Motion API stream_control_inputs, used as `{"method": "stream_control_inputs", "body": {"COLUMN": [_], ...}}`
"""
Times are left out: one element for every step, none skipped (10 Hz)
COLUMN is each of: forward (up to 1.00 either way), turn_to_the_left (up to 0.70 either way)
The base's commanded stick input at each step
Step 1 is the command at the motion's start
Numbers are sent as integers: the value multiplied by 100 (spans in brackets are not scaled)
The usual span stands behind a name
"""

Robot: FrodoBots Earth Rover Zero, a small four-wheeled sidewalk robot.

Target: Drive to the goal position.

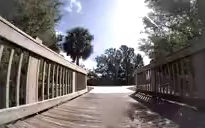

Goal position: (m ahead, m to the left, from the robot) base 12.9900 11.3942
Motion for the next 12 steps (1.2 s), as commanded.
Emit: {"method": "stream_control_inputs", "body": {"forward": [70, 70, 70, 70, 70, 70, 70, 70, 70, 70, 70, 70], "turn_to_the_left": [0, 0, 0, 0, 0, 0, 0, 0, 0, 0, 0, 0]}}
